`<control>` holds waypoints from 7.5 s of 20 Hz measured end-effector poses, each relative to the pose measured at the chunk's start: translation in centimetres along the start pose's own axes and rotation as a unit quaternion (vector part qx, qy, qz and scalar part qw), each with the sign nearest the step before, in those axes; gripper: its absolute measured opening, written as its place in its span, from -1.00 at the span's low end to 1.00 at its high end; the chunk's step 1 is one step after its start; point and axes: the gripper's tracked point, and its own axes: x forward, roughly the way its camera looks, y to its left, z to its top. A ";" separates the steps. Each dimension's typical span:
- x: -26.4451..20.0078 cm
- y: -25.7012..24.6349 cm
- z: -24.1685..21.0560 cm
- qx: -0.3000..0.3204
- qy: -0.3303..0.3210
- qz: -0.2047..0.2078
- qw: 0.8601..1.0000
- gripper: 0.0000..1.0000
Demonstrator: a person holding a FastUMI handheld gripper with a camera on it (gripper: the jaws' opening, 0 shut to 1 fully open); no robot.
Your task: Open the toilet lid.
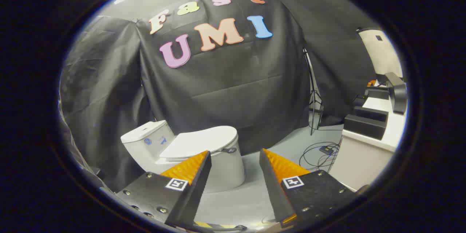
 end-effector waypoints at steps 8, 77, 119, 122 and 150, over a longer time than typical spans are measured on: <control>0.1 -0.4 -0.2 -0.001 0.006 -0.003 1.000 0.59; 33.8 7.5 -8.3 0.462 0.077 0.008 0.883 -0.86; 31.1 51.5 10.4 -0.009 0.011 0.240 0.971 -0.73; 30.8 53.5 9.8 -0.029 0.014 0.250 0.968 -0.73; 28.3 62.8 8.9 -0.079 0.031 0.339 0.937 0.14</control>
